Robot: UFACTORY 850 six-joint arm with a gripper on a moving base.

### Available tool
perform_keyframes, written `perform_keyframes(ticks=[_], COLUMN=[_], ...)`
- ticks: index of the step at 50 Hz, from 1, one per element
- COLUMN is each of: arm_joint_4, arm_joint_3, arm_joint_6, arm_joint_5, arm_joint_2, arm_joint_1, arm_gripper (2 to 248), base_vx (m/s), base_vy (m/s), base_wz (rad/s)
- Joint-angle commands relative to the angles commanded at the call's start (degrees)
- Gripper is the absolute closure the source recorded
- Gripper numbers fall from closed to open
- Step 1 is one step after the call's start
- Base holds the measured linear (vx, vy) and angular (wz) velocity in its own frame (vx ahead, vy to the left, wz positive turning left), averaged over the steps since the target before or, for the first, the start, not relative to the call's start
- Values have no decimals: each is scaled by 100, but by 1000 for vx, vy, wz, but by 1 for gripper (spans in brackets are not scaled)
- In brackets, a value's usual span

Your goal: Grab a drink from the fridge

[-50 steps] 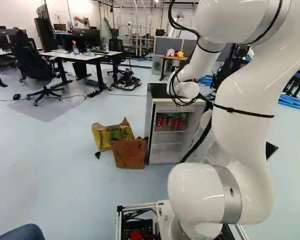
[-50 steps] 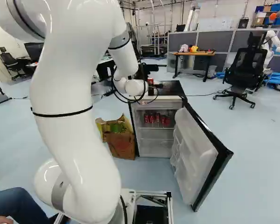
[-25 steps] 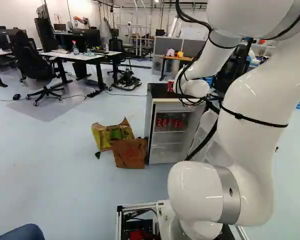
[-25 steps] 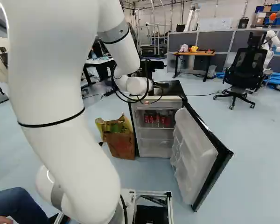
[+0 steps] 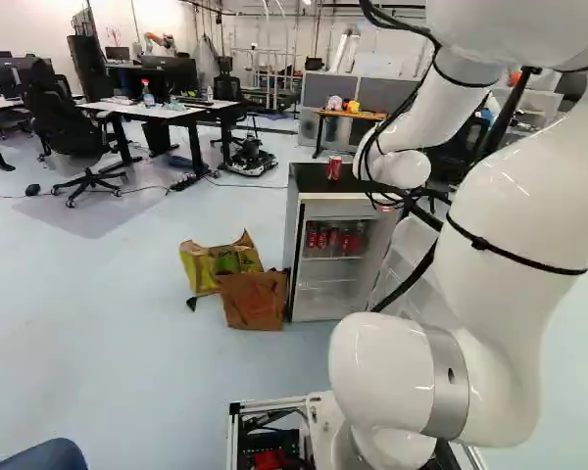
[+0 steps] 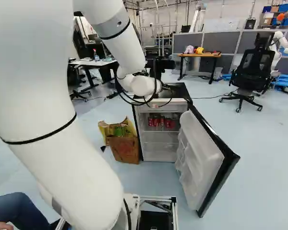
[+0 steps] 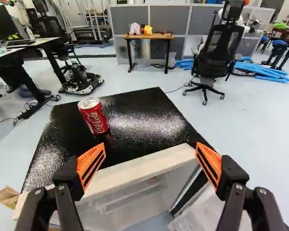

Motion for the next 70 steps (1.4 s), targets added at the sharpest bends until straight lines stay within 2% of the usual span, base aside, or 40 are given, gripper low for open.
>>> perform_keyframes(ticks=[25,70], arm_joint_4=[41,482], arm_joint_3=[222,360], arm_joint_6=[0,0], arm_joint_5=[-577,-1974], arm_joint_2=[548,1324], arm_joint_1=[-477,-1437], arm_gripper=[3,3], base_vx=[0,0], base_vy=[0,0], base_wz=[0,0])
